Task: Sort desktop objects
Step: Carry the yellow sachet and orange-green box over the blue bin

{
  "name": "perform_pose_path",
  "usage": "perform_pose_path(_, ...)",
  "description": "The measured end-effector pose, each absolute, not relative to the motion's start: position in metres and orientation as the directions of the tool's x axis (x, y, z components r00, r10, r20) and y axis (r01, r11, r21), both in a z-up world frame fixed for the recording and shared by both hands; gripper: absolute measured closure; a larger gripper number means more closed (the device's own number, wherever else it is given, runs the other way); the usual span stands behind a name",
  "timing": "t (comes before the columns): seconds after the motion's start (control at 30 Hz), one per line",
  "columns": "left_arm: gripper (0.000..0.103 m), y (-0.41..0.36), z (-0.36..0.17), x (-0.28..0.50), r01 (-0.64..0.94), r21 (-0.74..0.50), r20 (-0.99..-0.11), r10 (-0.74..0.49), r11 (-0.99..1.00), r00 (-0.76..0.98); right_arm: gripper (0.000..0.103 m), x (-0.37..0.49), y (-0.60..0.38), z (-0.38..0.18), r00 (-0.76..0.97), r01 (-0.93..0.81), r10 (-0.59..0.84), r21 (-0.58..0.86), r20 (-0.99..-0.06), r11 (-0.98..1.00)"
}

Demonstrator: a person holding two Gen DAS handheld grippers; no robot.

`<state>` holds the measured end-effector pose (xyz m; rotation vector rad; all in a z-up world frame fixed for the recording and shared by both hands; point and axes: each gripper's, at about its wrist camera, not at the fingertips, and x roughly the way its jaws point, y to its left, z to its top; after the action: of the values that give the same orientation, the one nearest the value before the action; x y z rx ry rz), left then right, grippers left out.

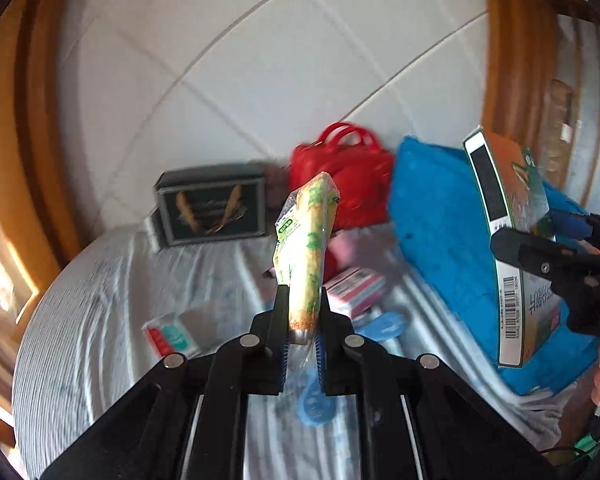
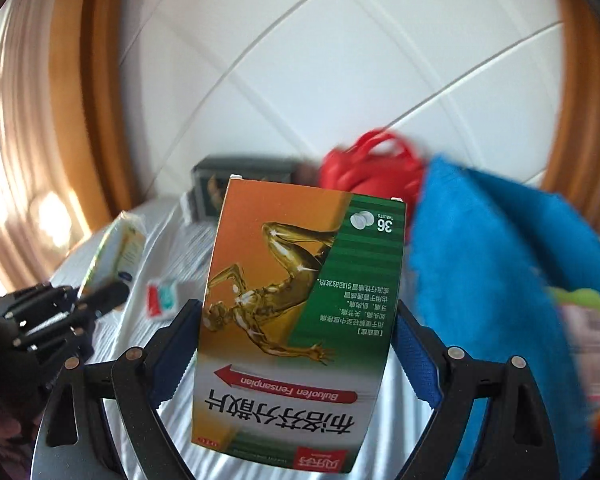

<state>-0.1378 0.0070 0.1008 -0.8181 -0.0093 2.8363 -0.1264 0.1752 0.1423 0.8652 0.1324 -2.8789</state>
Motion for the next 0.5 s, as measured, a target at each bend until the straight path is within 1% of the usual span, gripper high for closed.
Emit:
perform_pose_path(0.13,0.092,0.063,0.126,-0.134,-0.263,-0.046,-0.488,0.251,-0.964,-0.836,0.012,-0.100,0.229,0.175,-0.876,0.068,-0.035,-0.051,-0.480,-0.996)
perform_pose_path(0.23,0.092,0.110,0.146,-0.131,-0.331,-0.050,-0.459,0.316,-0.942,-0.831,0.012,-0.087,0.274,0.193,-0.897,-0.013,0.043,-0.070,-0.440,-0.997)
perform_pose_path(0.37,0.092,0.178,0.167,-0.130,-0.408,-0.042,-0.440,0.384,-0.912,-0.812,0.012,-0.075,0.341,0.210,-0.900,-0.124,0.148,-0.087,-0.409,-0.989)
perform_pose_path(0.5,0.092,0.249,0.178,-0.134,-0.473,-0.058,-0.461,0.444,-0.879,-0.768,0.012,-0.068,0.404,0.213,-0.878,-0.214,0.237,-0.102,-0.415,-0.971)
